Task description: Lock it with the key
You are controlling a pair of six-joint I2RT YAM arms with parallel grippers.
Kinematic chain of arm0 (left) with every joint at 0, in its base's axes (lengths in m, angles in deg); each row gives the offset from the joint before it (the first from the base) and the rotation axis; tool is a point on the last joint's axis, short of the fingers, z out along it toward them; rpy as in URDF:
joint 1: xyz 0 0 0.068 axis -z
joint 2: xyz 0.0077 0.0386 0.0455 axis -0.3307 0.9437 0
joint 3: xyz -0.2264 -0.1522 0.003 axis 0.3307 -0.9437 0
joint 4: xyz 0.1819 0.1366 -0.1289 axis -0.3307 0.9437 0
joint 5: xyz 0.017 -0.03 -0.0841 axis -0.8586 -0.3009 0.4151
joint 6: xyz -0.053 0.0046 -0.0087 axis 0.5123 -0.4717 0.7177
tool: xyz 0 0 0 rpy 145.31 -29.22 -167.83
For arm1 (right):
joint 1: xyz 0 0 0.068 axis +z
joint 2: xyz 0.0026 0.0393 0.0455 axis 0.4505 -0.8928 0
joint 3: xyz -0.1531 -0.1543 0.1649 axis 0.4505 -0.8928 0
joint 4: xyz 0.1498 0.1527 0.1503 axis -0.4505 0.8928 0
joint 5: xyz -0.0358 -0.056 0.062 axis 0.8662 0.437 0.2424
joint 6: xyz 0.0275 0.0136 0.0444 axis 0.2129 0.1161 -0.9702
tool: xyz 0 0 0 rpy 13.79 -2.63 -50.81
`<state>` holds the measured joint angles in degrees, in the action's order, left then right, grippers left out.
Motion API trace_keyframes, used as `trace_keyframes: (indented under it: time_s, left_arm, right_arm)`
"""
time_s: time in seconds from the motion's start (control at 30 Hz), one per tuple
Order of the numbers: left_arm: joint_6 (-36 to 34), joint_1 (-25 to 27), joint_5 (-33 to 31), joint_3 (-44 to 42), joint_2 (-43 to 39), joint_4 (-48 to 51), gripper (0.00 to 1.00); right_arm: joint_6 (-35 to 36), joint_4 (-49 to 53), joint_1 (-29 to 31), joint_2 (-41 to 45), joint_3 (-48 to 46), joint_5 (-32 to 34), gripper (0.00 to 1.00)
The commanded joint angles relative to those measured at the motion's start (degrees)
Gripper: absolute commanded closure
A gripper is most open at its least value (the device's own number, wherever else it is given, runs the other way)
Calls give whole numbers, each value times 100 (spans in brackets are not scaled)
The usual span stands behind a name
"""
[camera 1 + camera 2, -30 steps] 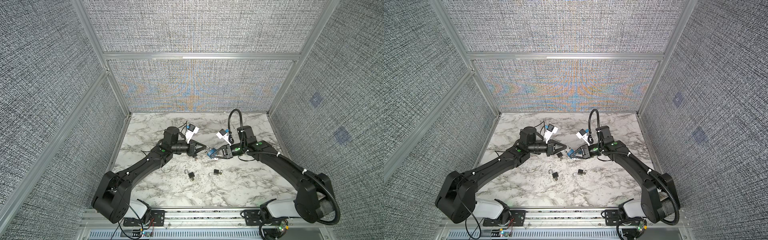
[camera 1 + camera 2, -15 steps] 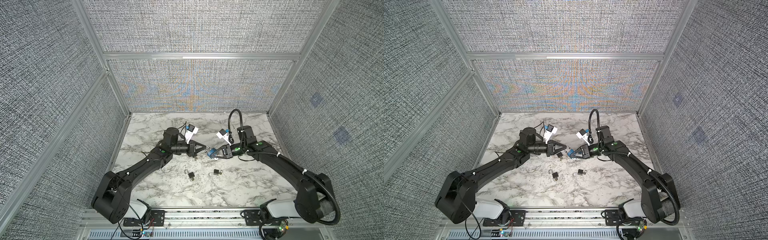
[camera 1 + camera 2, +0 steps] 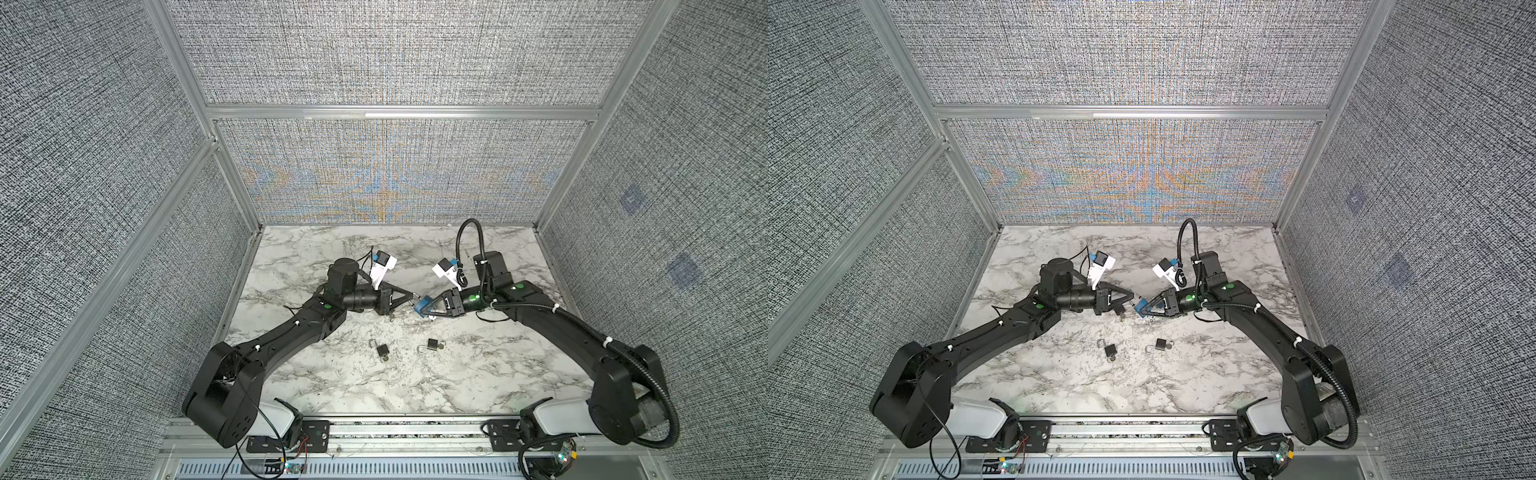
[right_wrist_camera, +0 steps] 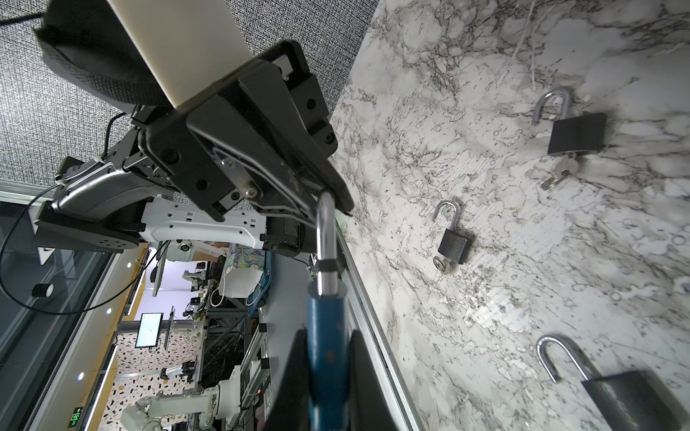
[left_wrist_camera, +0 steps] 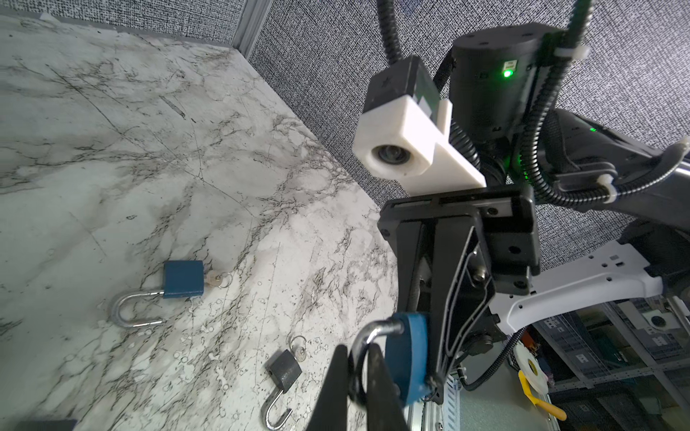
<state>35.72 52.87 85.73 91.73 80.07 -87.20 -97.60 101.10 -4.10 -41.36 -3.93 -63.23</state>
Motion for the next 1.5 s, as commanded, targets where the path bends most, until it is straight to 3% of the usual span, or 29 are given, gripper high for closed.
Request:
trace_keyframes:
  time_s: [0.0,1.47]
  left_arm:
    - [-13,85,437,-53,-44,48,100]
    - [244,371,400,-253,-161,-120,100]
  right_arm:
    - [-61,-583,13,7,100,85,100]
    - [-84,-671,13,-41,162,341,100]
